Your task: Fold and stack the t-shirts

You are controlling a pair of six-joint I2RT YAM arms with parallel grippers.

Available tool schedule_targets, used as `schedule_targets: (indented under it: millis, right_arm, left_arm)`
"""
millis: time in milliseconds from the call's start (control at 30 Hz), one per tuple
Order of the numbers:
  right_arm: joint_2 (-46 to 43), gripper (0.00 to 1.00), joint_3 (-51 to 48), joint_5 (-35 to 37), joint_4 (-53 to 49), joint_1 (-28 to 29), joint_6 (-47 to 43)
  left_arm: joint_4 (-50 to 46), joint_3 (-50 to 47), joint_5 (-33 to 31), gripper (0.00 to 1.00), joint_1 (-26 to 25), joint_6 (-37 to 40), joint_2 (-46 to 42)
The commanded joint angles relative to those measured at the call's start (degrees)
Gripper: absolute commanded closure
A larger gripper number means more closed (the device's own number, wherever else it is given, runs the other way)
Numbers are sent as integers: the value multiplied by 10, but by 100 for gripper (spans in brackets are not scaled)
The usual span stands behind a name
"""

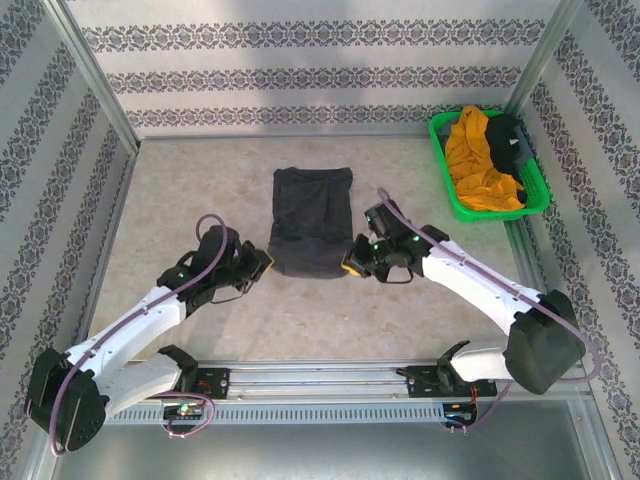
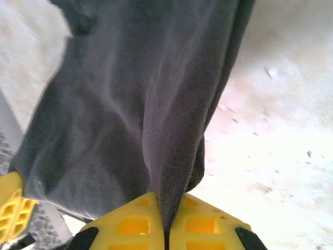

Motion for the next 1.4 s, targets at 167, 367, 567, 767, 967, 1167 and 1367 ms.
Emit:
schedule_targets:
  millis: [167, 367, 567, 767, 967, 1167, 1367]
  right_arm:
    - [101, 100, 195, 13, -34, -74, -11]
    - [299, 100, 360, -13, 16, -138, 6]
    - [543, 61, 633, -102, -38, -175, -20]
    - [546, 44, 688, -107, -95, -181, -103]
    - [320, 44, 336, -100, 103, -186, -72]
    - [62, 37, -31, -122, 350, -182, -41]
    - [-86, 33, -191, -129, 366, -184, -30]
  left_arm:
    - [81, 186, -20, 100, 72, 47, 157]
    - [128, 364, 11, 100, 135, 63, 394]
    - [130, 515, 27, 70, 165, 71, 564]
    - [87, 470, -9, 48, 159, 89, 504]
    - [139, 242, -1, 44, 87, 15, 356]
    - [293, 30, -92, 37, -3, -118, 240]
    - [435, 22, -141, 30, -52, -158, 322]
